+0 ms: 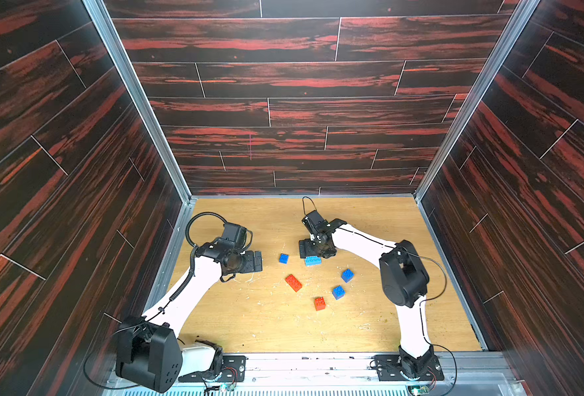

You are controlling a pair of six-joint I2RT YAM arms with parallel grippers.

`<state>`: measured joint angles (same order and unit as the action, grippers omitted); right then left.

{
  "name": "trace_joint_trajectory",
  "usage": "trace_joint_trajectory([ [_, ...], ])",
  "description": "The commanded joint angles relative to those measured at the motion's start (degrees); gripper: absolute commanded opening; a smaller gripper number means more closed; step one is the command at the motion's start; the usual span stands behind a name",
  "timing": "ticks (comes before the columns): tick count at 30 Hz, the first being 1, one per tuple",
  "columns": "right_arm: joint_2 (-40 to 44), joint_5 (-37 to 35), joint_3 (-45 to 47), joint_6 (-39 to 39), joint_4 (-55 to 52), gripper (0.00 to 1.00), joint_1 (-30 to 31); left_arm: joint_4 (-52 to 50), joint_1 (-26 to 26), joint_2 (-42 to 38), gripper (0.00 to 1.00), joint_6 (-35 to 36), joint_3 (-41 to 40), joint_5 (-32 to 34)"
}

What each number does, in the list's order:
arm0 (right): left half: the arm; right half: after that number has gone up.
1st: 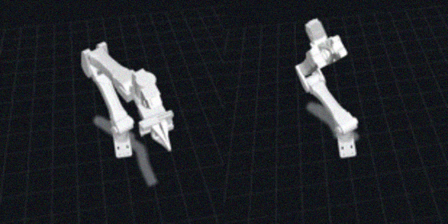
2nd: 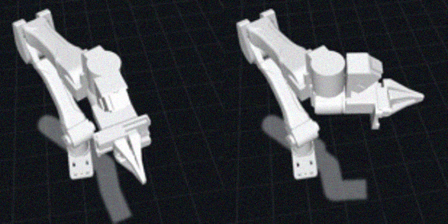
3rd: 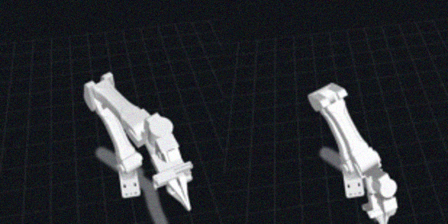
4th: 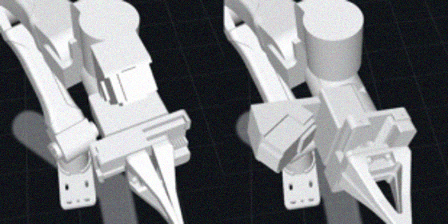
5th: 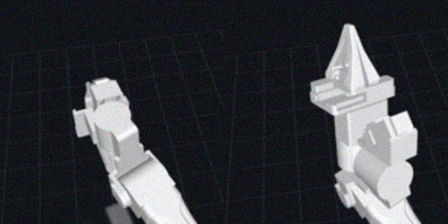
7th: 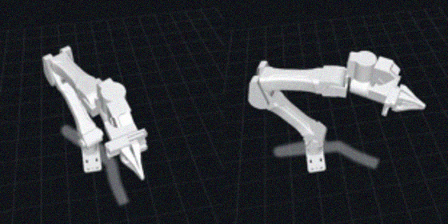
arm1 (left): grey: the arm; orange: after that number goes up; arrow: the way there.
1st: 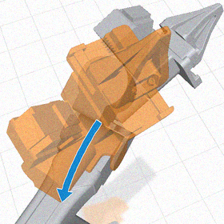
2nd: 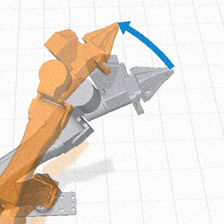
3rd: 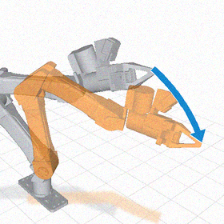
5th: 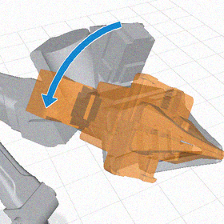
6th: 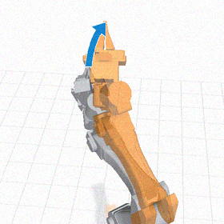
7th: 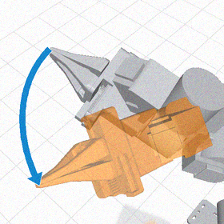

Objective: Assemble a giraffe with lego
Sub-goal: Adjust the lego brick at the center of the board.

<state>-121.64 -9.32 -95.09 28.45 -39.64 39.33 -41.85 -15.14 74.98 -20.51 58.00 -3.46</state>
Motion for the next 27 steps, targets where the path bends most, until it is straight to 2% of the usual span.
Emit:
trace_joint_trajectory([
  [1, -2.9, -0.6, -1.1, 0.9, -2.4, 0.92, 0.7, -1.1, -0.2, 0.2, 1.0, 0.9, -0.4, -0.5],
  [7, -5.3, -2.1, -1.9, 1.8, -2.3, 0.89, 0.7, -1.1, -0.2, 0.3, 1.0, 0.9, -0.4, -0.7],
  [10, -5.7, -2.4, -2.1, 3.0, -3.3, 0.84, 0.9, -1.3, -0.2, 0.2, 1.0, 1.0, -0.4, -0.6],
  [13, -4.1, -2.3, -0.3, 5.6, -3.3, 0.69, 1.4, -1.2, -0.2, 0.0, 1.0, 1.0, -0.6, -0.6],
  [15, -3.1, -1.4, 0.8, 7.7, -3.3, 0.65, 1.5, -1.1, -0.2, 0.1, 1.0, 1.0, -0.4, -0.7],
  [20, -1.4, -0.3, 3.6, 10.9, -1.3, 0.65, 2.2, -1.1, -0.2, 0.2, 1.0, 0.9, -0.5, -1.2],
  [25, -2.5, -2.1, 1.8, 9.2, -2.6, 0.86, 2.3, -1.3, -0.2, 0.2, 1.0, 1.0, -0.5, -1.4],
  [27, -1.0, -3.3, 2.0, 8.0, -2.4, 0.89, 2.4, -1.3, -0.2, 0.2, 1.0, 1.1, -0.7, -1.4],
])
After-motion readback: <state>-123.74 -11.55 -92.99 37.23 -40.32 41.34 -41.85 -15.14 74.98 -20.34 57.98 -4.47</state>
